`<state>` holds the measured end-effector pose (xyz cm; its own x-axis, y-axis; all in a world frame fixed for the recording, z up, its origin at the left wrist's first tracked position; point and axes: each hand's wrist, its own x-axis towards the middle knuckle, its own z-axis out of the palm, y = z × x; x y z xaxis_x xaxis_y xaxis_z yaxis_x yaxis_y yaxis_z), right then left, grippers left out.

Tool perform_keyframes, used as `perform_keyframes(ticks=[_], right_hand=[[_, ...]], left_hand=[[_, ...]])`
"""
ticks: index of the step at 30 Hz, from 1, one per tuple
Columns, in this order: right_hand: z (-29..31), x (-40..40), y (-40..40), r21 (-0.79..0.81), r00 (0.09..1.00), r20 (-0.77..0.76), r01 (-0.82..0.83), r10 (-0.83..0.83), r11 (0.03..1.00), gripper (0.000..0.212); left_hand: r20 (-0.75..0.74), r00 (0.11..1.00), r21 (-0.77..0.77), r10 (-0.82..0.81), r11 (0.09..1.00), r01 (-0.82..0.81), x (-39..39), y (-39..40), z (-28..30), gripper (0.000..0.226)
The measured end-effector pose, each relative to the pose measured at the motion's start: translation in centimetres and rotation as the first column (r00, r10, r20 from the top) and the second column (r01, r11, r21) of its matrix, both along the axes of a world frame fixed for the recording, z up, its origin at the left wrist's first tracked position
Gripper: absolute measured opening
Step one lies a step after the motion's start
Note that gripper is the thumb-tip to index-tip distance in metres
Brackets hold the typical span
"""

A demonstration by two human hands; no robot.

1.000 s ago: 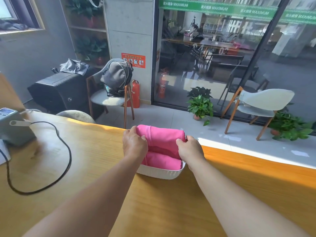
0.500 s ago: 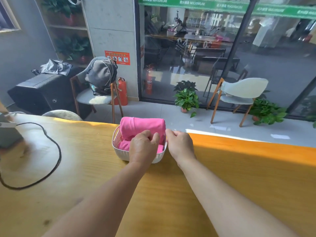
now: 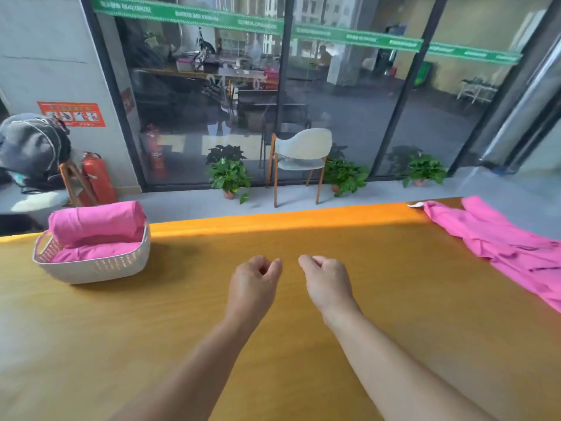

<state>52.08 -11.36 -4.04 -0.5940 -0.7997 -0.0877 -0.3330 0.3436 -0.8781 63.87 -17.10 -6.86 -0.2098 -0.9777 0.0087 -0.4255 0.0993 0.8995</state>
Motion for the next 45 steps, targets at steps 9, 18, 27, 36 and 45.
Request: perform_keyframes(ticks=[9, 18, 27, 36, 45], right_hand=[[2.7, -19.3, 17.6, -0.041, 0.987, 0.039, 0.157, -0.156, 0.987, 0.038], [1.9, -34.6, 25.9, -0.064, 0.956, 0.073, 0.288, -0.284, 0.955, 0.041], [-1.9, -51.7, 25.9, 0.027, 0.929, -0.075, 0.366, -0.363, 0.93, 0.024], [-5.7, -62.8, 23.2, 0.148, 0.929, -0.151, 0.359, -0.338, 0.921, 0.022], [-8.6, -73.3, 17.8, 0.124, 0.929, -0.308, 0.251, -0.204, 0.96, 0.006]], left_hand=[[-0.081, 0.973, -0.035, -0.217, 0.976, 0.215, -21.6, 15.4, 2.3, 0.039], [-0.088, 0.904, -0.07, -0.419, 0.908, 0.414, -38.2, 22.2, 2.9, 0.015], [-0.033, 0.87, 0.11, -0.493, 0.863, 0.493, -54.5, 20.7, -1.8, 0.009], [0.167, 0.851, 0.183, -0.499, 0.863, 0.47, -63.8, 18.2, -4.3, 0.01], [0.17, 0.94, 0.427, -0.295, 0.882, 0.2, -70.4, 14.6, -6.6, 0.046]])
